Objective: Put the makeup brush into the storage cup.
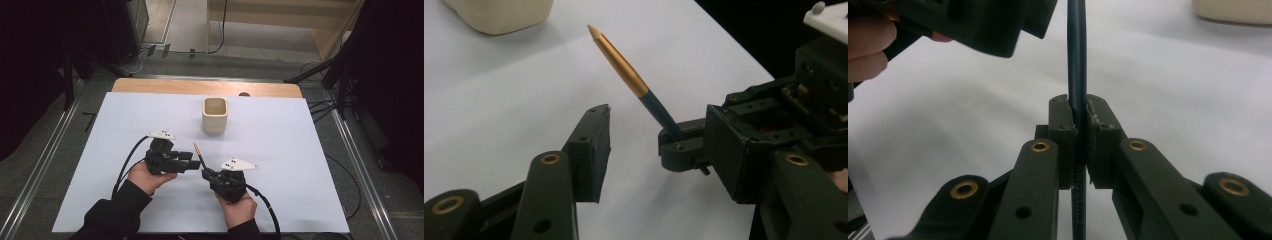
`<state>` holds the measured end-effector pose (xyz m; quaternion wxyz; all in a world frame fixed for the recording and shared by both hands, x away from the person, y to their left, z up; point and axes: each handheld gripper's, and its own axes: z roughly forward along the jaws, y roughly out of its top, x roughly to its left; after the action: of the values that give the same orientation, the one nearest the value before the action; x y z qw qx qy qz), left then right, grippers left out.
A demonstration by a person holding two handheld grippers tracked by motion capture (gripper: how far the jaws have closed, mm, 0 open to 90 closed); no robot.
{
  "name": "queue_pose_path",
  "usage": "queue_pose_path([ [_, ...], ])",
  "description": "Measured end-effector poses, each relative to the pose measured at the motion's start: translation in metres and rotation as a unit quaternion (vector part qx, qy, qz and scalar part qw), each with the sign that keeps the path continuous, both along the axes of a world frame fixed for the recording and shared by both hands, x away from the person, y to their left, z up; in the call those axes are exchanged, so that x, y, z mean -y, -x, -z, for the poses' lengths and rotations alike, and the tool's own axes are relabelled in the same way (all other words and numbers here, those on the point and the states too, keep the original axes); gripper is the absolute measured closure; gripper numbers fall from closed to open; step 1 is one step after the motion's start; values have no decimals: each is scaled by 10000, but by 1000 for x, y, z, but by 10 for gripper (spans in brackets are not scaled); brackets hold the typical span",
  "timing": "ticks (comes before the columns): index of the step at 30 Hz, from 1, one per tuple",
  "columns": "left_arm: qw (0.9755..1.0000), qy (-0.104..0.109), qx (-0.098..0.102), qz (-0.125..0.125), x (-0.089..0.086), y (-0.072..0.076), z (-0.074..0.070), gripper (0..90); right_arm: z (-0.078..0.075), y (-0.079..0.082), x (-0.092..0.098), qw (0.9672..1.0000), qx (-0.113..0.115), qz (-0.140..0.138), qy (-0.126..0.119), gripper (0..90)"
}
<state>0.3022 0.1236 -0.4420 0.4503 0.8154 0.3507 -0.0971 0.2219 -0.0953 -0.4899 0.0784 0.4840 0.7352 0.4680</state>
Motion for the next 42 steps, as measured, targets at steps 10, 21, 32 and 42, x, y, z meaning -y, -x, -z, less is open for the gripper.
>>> queue_pose_path([
  [10,9991,313,-202,-181,1,-4,2,559,0,0,-3,9999,56,-9,-140,843],
  [21,9979,362,-477,-227,5,-9,8,667,0,-2,-9,9997,59,-96,-203,843],
  [32,9974,401,-589,-125,4,-10,8,804,2,-3,-9,9998,53,-155,-122,844],
  [42,9931,675,-963,-30,-2,-16,9,841,-4,-4,-11,9996,47,-275,36,811],
])
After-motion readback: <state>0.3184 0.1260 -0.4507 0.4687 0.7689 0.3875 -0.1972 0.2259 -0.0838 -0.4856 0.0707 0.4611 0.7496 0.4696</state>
